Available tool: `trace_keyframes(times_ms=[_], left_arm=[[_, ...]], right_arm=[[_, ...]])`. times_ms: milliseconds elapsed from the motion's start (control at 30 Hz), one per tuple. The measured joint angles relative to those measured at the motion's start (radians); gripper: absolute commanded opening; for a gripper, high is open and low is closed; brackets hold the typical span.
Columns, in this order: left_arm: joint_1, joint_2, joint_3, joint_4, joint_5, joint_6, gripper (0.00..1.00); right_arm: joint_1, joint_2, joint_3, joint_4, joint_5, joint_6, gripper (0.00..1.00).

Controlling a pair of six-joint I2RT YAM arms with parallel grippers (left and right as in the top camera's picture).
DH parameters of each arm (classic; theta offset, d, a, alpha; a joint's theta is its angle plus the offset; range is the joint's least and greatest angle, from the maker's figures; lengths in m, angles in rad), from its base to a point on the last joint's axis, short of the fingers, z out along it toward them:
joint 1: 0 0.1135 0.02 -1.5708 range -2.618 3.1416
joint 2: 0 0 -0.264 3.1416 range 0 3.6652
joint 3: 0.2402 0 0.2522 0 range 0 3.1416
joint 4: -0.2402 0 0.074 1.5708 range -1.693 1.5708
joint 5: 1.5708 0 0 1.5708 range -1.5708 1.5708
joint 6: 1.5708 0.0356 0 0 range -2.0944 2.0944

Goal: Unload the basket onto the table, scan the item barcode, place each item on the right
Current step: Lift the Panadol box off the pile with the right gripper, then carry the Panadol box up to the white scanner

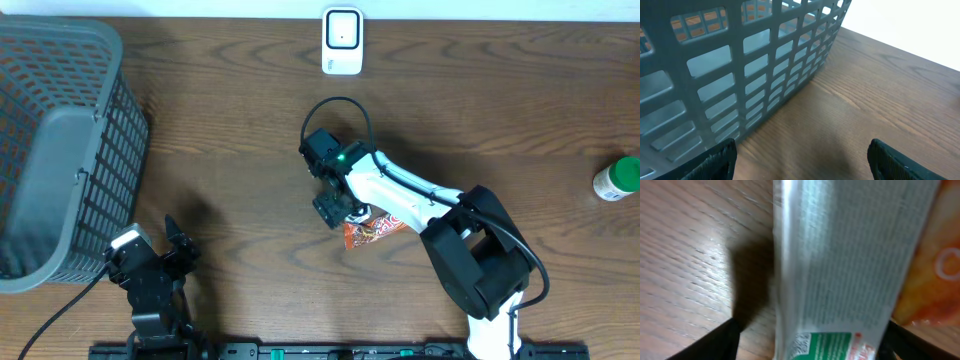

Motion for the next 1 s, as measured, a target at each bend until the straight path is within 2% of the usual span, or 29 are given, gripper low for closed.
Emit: trace_keyframes(times_ms=[100, 133, 267, 433, 567, 1000], left_arm=[[0.000, 0.000, 0.000, 0.000, 0.000, 0.000, 0.84], [0.000, 0.000, 0.000, 0.000, 0.000, 0.000, 0.84], [0.000, 0.000, 0.000, 0.000, 0.000, 0.000, 0.84], [0.000, 0.000, 0.000, 0.000, 0.000, 0.000, 0.84], [0.000, 0.000, 0.000, 0.000, 0.000, 0.000, 0.84], [0.000, 0.000, 0.000, 0.000, 0.000, 0.000, 0.84]], right_arm=[[0.000, 0.005, 0.003, 0.022, -0.027, 0.002, 0.36], [0.000, 0.005, 0.003, 0.025, -0.035, 0.005, 0.31], [-0.010, 0.005, 0.006, 0.025, -0.053, 0.011, 0.23], [-0.043, 0.006, 0.013, 0.017, -0.118, 0.011, 0.16], [-0.100, 0.010, 0.024, -0.006, -0.224, -0.005, 0.16], [-0.348, -0.019, 0.068, -0.183, -0.721, -0.258, 0.17]])
